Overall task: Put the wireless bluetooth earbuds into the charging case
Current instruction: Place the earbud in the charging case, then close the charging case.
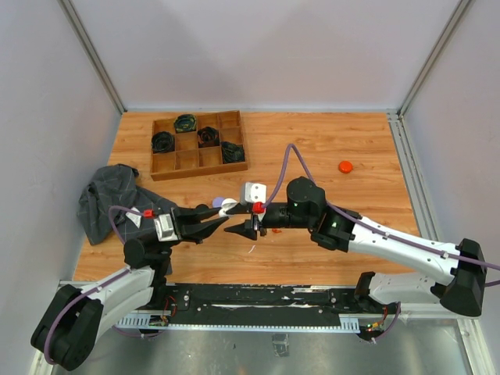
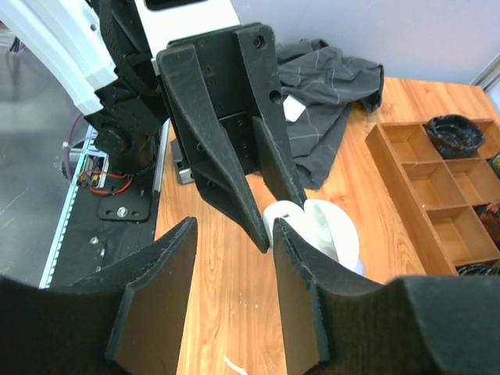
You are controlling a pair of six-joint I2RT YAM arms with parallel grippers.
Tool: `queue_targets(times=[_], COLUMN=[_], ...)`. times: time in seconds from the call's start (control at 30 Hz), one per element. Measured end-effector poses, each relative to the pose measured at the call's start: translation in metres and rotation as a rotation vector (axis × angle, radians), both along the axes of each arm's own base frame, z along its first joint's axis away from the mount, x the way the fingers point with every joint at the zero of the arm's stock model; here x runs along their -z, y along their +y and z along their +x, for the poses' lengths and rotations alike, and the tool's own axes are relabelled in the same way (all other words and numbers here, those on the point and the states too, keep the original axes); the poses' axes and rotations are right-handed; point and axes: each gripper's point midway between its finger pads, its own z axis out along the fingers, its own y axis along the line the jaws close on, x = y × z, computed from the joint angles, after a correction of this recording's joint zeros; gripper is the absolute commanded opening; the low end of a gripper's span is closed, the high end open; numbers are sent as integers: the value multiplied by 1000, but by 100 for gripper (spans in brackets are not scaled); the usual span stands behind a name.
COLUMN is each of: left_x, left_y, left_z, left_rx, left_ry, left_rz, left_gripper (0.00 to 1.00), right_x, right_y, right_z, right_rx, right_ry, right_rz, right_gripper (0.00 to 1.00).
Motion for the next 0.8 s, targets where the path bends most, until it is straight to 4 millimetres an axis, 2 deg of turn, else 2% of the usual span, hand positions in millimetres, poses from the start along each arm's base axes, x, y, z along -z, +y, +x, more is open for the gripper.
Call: queue_targets(times=[0.2, 0.5, 0.67, 0.8], left_x=[2, 10, 13, 18], left_y=[-1, -9, -13, -16], left_z=[-2, -3, -3, -2], left_rx=[13, 70, 103, 123], left_ry=[-3, 36, 73, 111], left_rz=[11, 49, 61, 70], left_gripper=[0, 0, 0, 0], right_x=[8, 1, 7, 25], right_y=[-11, -40, -37, -29], right_z=[-1, 20, 26, 30], right_rx=[1, 33, 5, -26], right_ry=[4, -30, -27, 5], right_rz=[-88, -148, -176, -218], right_gripper=[60, 80, 83, 83])
